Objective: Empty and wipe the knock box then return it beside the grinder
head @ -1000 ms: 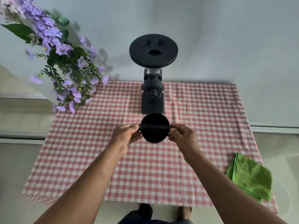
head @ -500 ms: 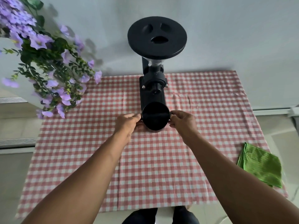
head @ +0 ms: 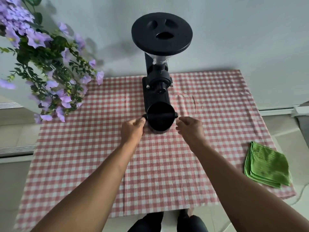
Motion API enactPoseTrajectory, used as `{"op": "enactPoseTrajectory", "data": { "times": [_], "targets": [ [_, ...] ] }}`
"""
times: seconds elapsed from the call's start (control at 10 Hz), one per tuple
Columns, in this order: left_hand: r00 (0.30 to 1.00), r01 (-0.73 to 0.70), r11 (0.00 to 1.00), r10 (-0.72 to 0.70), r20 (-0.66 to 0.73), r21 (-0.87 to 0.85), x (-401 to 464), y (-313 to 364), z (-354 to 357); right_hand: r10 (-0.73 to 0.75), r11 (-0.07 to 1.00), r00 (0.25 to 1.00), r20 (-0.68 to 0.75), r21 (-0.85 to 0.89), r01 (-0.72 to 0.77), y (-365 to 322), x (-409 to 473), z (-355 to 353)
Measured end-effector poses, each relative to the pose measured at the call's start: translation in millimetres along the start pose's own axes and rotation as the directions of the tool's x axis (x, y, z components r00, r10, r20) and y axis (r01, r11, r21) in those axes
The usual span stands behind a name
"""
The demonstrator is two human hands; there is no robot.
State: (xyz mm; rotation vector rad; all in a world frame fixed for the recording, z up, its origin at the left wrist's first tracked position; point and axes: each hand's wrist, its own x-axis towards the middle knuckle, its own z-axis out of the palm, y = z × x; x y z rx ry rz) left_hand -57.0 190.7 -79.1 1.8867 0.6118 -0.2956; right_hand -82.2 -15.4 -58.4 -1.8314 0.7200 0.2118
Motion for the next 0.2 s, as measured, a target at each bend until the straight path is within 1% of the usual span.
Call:
{"op": "enactPoseTrajectory", "data": {
  "times": [0.1, 0.2],
  "targets": [
    [0.990, -0.140, 0.977, 0.143, -0.003, 0.159, -27.3, -21.7, -1.5, -0.038, 0.992, 0.999, 0.011, -0.118, 0.040, 17.1, -21.5, -2.0],
    [0.941, -0.333, 0.896, 0.337, 0.038, 0.295, -78.1, -58.9, -1.8, -0.148, 0.933, 0.989, 0.023, -0.329, 0.147, 41.2, -59.2, -0.5]
  ]
}}
